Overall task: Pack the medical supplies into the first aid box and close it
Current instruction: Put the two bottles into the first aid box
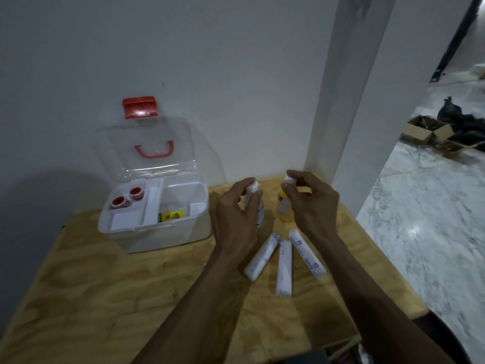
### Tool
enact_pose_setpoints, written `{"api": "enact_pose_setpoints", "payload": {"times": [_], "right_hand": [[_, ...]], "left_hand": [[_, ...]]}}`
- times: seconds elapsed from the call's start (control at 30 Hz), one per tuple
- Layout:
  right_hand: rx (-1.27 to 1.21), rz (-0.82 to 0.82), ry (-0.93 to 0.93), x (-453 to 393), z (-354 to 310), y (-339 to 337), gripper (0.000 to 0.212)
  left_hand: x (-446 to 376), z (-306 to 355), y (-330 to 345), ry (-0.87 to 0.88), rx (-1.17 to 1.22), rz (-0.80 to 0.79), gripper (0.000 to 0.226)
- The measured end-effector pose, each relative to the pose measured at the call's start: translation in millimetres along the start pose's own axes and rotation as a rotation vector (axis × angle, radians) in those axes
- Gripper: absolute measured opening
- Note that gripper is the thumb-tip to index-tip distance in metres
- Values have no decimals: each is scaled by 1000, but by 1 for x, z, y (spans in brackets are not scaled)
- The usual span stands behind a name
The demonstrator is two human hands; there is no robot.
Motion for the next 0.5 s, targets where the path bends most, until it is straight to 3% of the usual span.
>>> {"api": "enact_pose_setpoints", "payload": {"times": [0.33,0.5], "right_hand": [[-246,-111,-142,-11,-99,59,18],[-314,-213,-130,-6,-106,109,20]], "left_hand": [[-61,-2,-125,-7,51,248,27],[-87,-33,-148,-45,-35,240,25]]}}
Point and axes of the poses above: each hand's wrist, its own x-axis away from the middle knuckle, its own y-axis out of the palm, z = x × y, the point moved 4 cm from there along -x, towards the middle knuckle, and after that the axes turned 14 degrees about -x, right-handed, at the moved point
